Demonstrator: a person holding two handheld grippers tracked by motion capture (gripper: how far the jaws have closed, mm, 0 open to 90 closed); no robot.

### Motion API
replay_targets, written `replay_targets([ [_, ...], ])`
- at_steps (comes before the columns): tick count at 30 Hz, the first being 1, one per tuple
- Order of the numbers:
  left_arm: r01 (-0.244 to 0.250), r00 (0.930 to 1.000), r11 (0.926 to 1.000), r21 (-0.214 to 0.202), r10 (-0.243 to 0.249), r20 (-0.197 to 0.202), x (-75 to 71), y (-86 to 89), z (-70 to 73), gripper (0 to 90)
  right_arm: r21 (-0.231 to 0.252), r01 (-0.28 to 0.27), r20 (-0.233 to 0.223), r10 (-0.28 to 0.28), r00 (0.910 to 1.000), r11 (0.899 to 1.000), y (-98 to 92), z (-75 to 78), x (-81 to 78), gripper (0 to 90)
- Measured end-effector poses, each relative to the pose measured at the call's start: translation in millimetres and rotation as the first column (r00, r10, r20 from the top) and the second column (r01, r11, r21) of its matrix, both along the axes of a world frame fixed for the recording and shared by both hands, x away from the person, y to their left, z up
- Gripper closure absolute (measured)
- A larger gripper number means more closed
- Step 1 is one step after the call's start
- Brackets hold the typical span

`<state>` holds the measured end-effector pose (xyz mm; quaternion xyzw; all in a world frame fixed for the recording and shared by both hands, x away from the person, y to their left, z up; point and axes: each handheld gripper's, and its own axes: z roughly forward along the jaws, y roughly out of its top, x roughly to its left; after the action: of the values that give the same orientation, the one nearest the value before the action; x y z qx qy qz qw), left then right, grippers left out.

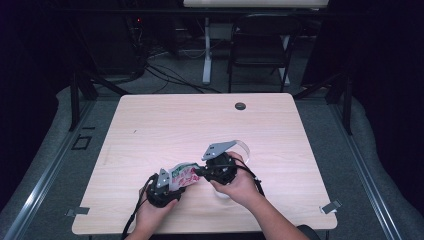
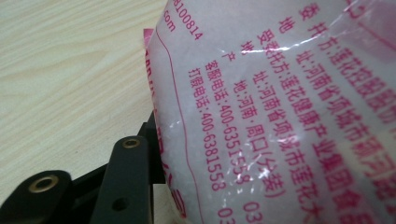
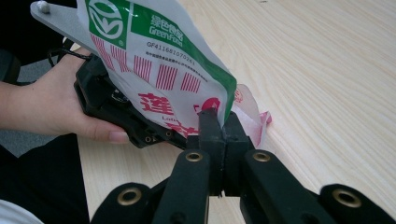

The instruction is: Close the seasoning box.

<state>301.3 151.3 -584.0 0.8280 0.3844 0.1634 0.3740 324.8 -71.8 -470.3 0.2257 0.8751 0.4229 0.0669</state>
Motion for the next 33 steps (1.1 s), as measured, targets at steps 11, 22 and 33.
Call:
replay_targets([
  [11,0.007,0.9998,0.9986,0.052,-0.008,0.018,-1.3,-0.2,9.5,59.5,0.004,-0.002,0.005,0.002,1.0,1.0,-3.1,3.1,-0.7,89.9],
  [22,-0.005,0.9968,0.9942,0.108,-0.004,0.08,-1.6,0.8,18.6,60.0,0.026,-0.006,0.012,0.005,0.9999,1.0,-5.3,5.7,-3.0,85.9],
  [33,-0.002,0.9917,0.9905,0.138,-0.016,0.128,-0.4,-1.2,27.3,60.5,0.047,0.001,0.019,-0.002,0.9998,0.999,-11.8,9.2,-6.6,80.2],
])
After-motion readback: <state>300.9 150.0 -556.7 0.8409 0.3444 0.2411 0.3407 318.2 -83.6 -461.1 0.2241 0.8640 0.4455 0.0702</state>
